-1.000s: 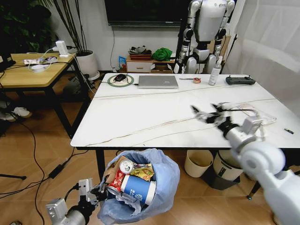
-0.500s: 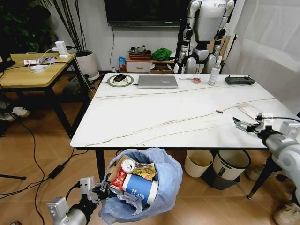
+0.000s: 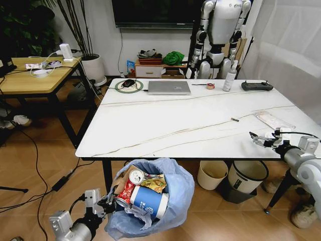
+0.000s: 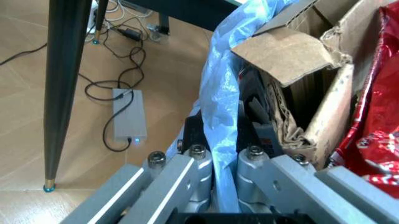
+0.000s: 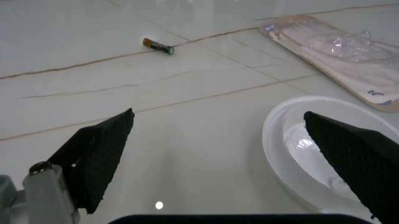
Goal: Pick up the trash bin and place the trash from the table into it.
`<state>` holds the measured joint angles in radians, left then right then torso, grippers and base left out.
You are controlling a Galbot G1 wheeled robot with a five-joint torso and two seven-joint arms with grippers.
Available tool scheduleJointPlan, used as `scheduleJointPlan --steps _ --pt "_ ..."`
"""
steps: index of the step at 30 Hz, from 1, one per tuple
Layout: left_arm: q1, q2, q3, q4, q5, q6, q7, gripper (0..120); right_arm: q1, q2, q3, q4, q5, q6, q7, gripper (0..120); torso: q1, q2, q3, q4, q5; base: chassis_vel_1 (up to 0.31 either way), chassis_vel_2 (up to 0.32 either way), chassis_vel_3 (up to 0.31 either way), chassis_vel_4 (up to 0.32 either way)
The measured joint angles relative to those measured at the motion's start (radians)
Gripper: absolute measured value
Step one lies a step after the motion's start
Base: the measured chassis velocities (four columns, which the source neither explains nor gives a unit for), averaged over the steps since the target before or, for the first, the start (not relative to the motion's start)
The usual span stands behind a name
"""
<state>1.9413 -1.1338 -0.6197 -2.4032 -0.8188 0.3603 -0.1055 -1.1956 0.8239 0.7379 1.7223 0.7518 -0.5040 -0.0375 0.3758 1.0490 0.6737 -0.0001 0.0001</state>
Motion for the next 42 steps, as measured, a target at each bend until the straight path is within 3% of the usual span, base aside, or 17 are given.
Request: scheduleJointPlan --steps 6,10,21,23,24,31,42 --pt "0.004 -0.006 -0.001 -0.001 0.003 0.000 0.000 0 0.022 -0.010 -0.013 -0.072 -0.013 0.019 -0.015 94 0.000 0.000 0.000 -0.0001 0.0000 0.000 0.000 0.000 0.000" --pt "0.005 -0.007 -0.001 -0.002 0.004 0.000 -0.001 0 0.023 -0.016 -0.013 -0.088 -0.013 0.025 -0.019 81 0.000 0.000 0.000 -0.0001 0.0000 0.000 0.000 0.000 0.000" --pt "0.009 -0.010 -0.004 -0.008 0.006 0.001 -0.003 0 0.025 -0.026 -0.010 -0.099 -0.003 0.027 -0.021 39 0.000 0.000 0.000 -0.0001 -0.0001 0.000 0.000 0.000 0.000" --pt "0.009 -0.010 -0.004 -0.008 0.006 0.001 -0.003 0 0.025 -0.026 -0.010 -0.099 -0.002 0.027 -0.021 39 0.000 0.000 0.000 -0.0001 -0.0001 0.000 0.000 0.000 0.000" --pt "0.010 -0.011 -0.004 -0.008 0.007 0.001 -0.003 0 0.026 -0.027 -0.010 -0.099 0.004 0.026 -0.021 30 0.000 0.000 0.000 -0.0001 -0.0001 0.000 0.000 0.000 0.000" --pt "0.010 -0.013 -0.006 -0.009 0.009 0.001 -0.003 0 0.026 -0.030 -0.016 -0.102 0.004 0.027 -0.023 1 0.000 0.000 0.000 -0.0001 -0.0005 0.000 0.000 0.000 0.000" --pt "0.010 -0.015 -0.003 -0.010 0.011 0.001 -0.003 0 0.010 -0.036 0.000 -0.037 0.050 0.026 -0.025 0 0.000 0.000 0.000 -0.0002 0.0004 0.000 0.000 0.000 0.000"
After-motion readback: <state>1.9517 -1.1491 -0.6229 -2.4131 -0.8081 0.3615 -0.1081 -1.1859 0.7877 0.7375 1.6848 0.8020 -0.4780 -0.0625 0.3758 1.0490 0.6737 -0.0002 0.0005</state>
